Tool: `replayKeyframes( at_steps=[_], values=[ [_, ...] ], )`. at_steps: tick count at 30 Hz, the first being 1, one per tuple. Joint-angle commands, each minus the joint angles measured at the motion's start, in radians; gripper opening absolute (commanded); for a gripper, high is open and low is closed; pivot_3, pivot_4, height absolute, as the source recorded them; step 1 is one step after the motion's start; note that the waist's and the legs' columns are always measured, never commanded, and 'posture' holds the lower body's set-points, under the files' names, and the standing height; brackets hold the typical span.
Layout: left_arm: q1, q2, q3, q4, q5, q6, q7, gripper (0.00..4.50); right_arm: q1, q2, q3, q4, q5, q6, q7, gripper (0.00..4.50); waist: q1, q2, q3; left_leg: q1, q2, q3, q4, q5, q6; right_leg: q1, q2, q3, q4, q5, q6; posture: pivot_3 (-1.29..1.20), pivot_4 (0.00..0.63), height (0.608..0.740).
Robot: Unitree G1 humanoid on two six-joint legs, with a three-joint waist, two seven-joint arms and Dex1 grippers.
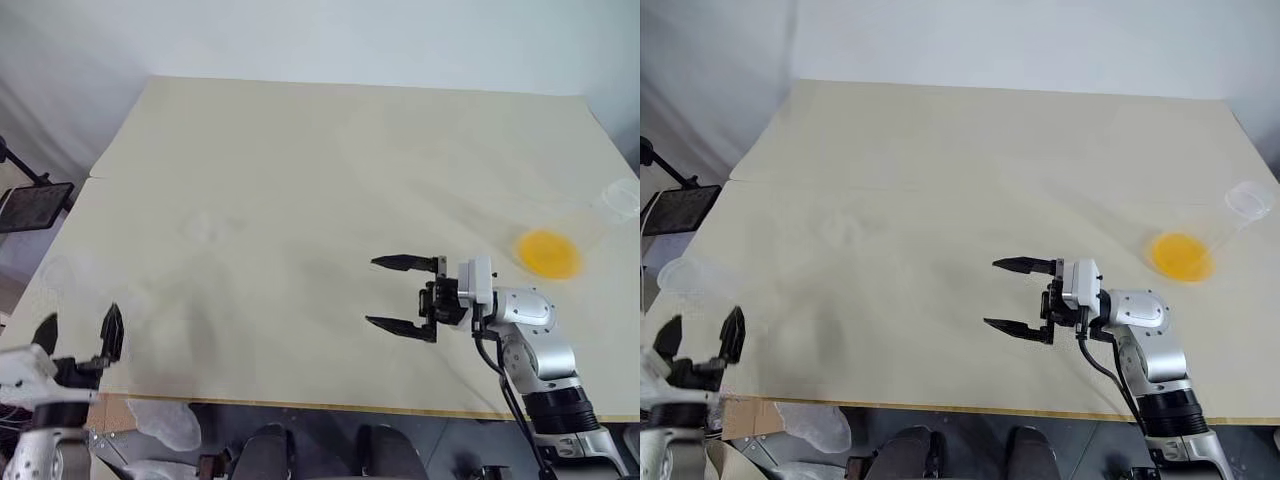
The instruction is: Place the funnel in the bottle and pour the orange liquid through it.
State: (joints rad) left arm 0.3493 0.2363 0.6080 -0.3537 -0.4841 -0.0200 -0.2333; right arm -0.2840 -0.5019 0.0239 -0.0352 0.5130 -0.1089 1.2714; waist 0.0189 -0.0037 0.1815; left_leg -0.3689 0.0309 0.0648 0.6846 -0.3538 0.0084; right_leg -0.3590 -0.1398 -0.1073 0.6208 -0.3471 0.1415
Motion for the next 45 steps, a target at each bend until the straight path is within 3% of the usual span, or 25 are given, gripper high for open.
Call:
replayKeyframes(
  at_steps=[1,11,14,19,27,32,35,40,45],
  values=[
    [-0.036,0.054,0.02,-0.04,-0.009,0.051,0.028,4.5,0.016,0.001,-0.02,-0.035,0.013,-0.009,-0.011,4.49,-0.003,0.0,0.0,0.0,0.0,0.0,0.0,0.0,0.0,0.0,0.0,0.0,0.0,0.0,0.0,0.0,0.15,0.74],
    [-0.147,0.186,0.04,0.013,-0.032,0.143,0.002,4.5,0.036,0.005,-0.014,-0.062,0.009,-0.009,-0.042,4.49,-0.019,0.0,0.0,0.0,0.0,0.0,0.0,0.0,-0.001,0.0,0.001,0.0,0.001,0.0,0.0,0.0,0.15,0.74],
    [-0.146,0.183,0.034,0.013,-0.026,0.154,0.0,3.95,0.049,0.005,-0.015,-0.072,0.008,-0.011,-0.053,4.5,-0.02,0.0,0.0,0.0,0.0,-0.001,0.0,0.0,-0.001,0.0,0.001,0.0,0.001,0.0,0.0,0.0,0.15,0.74],
    [-0.135,0.178,0.033,0.004,-0.021,0.168,-0.001,2.47,0.056,0.002,-0.016,-0.075,0.005,-0.016,-0.059,4.5,-0.02,0.0,0.0,0.0,0.0,0.0,0.0,0.0,-0.001,0.0,0.001,0.0,0.001,0.0,0.0,0.0,0.15,0.74],
    [-0.198,0.222,0.013,-0.044,-0.085,0.173,-0.072,2.36,0.055,-0.007,-0.038,-0.073,-0.004,-0.024,-0.085,4.5,-0.02,0.0,0.0,0.0,0.0,0.0,0.0,0.0,-0.001,0.0,0.0,0.0,0.001,0.0,0.0,0.0,0.15,0.74],
    [-0.486,0.37,-0.235,-0.035,-0.101,0.268,-0.271,2.36,0.094,-0.067,-0.144,-0.086,-0.003,-0.015,-0.136,4.5,0.012,0.0,0.0,-0.001,-0.001,-0.002,0.001,0.001,-0.001,0.0,0.0,0.0,0.001,0.0,0.0,0.0,0.15,0.74],
    [-0.708,0.365,-0.403,0.098,-0.068,0.278,-0.395,2.36,0.158,-0.103,-0.232,-0.102,0.001,-0.011,-0.178,4.5,0.013,0.0,-0.001,-0.002,-0.003,-0.002,0.001,0.0,0.0,0.0,0.0,0.0,0.001,0.001,0.001,0.0,0.15,0.74],
    [-1.028,0.201,-0.656,0.423,0.054,0.186,-0.563,2.36,0.318,-0.124,-0.377,-0.145,-0.009,-0.036,-0.235,4.5,0.005,0.0,0.0,-0.002,-0.007,0.001,-0.001,0.0,0.0,-0.001,0.001,-0.002,0.001,0.002,0.002,0.0,0.15,0.74],
    [-1.182,0.026,-0.807,0.709,0.152,0.077,-0.682,2.36,0.491,-0.075,-0.459,-0.277,-0.022,-0.041,-0.318,4.5,0.003,-0.001,0.0,-0.003,-0.006,0.005,-0.002,0.0,-0.001,-0.001,0.004,-0.004,0.0,0.002,0.002,0.0,0.15,0.74]
  ],
)
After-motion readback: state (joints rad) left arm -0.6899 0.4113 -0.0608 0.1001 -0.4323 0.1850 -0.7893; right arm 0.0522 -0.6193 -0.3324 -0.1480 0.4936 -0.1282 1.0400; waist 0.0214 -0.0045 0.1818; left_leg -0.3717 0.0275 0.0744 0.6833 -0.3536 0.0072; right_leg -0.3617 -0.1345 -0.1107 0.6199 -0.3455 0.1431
